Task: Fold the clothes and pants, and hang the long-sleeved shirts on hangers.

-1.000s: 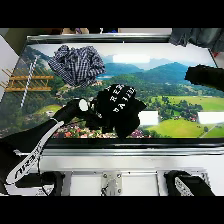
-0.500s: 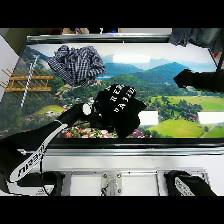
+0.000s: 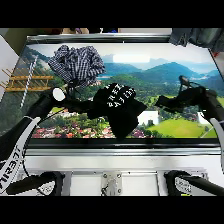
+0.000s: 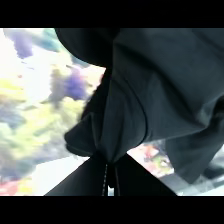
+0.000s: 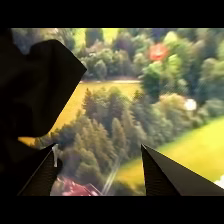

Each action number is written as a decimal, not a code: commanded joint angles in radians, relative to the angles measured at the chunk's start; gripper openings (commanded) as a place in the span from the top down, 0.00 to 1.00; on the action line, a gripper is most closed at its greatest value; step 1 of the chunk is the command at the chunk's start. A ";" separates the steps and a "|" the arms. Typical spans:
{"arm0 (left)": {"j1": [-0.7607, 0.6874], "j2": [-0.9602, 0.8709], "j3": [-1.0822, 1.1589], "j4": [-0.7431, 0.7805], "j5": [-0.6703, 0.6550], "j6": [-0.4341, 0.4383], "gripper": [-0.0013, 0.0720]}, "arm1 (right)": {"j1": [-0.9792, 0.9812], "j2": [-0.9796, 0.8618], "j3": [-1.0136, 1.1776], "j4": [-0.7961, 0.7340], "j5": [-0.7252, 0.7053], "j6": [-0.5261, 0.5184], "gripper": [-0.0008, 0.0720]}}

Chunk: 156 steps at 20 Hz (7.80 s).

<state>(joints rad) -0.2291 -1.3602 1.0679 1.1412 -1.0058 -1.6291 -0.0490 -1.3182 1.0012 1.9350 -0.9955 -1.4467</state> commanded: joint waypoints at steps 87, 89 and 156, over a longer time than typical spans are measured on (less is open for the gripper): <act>0.128 -0.036 -0.027 0.039 0.023 -0.076 0.97 | -0.502 0.320 -0.097 -0.092 -0.149 0.059 0.00; 0.144 0.039 -0.032 0.081 -0.006 -0.064 0.97 | -0.561 0.258 -0.214 -0.031 -0.078 0.059 0.00; 0.144 -0.331 0.684 0.069 0.197 -0.026 0.41 | -0.014 -0.190 0.390 -0.077 0.657 0.259 0.50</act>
<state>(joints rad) -0.0860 -1.5799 1.6703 1.2121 -0.8791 -1.6554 -0.1143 -1.4063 1.3914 1.8019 -0.6411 -1.2461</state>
